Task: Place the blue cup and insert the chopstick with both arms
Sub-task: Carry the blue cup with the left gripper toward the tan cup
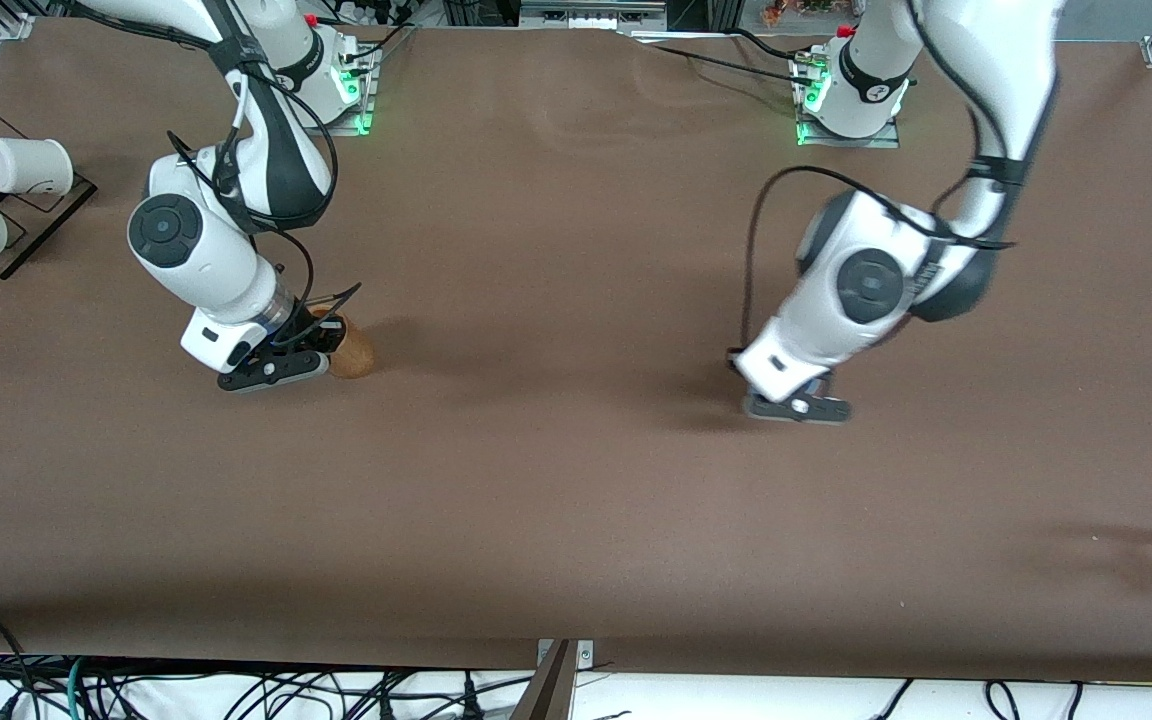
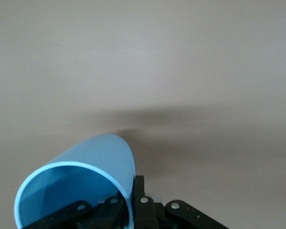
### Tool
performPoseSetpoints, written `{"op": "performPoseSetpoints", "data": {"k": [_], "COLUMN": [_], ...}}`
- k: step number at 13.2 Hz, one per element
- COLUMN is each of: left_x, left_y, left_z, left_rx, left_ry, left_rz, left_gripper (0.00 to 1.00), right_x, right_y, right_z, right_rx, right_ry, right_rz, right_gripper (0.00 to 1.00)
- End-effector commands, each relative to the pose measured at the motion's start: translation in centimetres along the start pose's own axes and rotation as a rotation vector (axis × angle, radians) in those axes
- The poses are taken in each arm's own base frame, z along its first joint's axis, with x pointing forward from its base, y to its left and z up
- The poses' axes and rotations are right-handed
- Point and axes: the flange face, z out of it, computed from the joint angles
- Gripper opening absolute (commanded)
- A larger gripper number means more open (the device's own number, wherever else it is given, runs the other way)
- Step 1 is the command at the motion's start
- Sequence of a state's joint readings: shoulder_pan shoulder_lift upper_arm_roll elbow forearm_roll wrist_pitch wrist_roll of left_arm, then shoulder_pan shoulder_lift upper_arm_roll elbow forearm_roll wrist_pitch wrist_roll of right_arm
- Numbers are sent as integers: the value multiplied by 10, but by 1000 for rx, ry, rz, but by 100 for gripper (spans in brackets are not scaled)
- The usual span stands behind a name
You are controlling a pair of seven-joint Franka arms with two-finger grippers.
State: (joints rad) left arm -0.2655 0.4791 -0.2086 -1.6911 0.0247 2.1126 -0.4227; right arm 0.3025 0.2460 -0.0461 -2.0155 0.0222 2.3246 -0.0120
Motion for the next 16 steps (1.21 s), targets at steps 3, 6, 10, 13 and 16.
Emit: {"op": "performPoseSetpoints", "data": {"k": [3, 6, 10, 13, 16], "left_x": [-8, -22, -31, -30, -30], "left_y": [119, 165, 178, 178, 179], "left_z": [36, 49, 70, 75, 73], "left_rx": [7, 6, 17, 20, 16], "left_ry": [-24, -16, -31, -31, -29], "left_rz": [-11, -9, -70, -121, -146], "left_gripper": [0, 0, 0, 49, 58], "right_x": [19, 32, 35, 36, 37], "right_y": [4, 6, 6, 1, -7], "right_z": [-107, -171, -190, -185, -185], "right_rx": [2, 2, 6, 8, 11], "right_ry": [-3, -12, -17, -25, -19], "right_rz": [-10, -38, -33, -25, -32], "right_gripper": [0, 0, 0, 0, 0]}}
